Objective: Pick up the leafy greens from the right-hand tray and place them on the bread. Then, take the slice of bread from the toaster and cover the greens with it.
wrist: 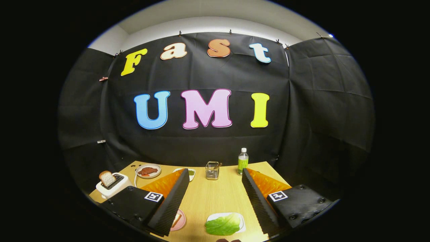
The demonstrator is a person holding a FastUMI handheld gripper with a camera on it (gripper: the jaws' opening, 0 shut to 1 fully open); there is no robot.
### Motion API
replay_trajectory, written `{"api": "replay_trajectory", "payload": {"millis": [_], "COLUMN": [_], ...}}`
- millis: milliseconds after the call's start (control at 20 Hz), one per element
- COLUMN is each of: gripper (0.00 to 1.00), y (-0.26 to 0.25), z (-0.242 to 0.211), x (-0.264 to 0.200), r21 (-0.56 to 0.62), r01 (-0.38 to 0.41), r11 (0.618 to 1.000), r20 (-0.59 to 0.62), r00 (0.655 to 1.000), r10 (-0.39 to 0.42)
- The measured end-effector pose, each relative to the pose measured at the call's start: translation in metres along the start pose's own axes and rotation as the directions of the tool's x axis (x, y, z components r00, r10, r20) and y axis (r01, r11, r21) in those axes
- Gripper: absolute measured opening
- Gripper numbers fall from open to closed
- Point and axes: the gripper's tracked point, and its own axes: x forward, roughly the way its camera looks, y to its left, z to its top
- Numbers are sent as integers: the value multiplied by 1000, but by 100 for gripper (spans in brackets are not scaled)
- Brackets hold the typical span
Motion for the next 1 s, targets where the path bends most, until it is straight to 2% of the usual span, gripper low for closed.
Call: {"api": "replay_trajectory", "payload": {"millis": [200,500,750,1000], "gripper": [98,98,98,98], "y": [0,-12,-22,-35], "z": [-12,-60,-122,-203], "x": [1,8,20,33], "r21": [16,-1,-24,-19], "r01": [-21,-25,-28,5], "r11": [1000,1000,999,1000], "r20": [-12,-99,-208,-351], "r00": [1000,995,978,936], "r10": [21,25,22,-11]}}
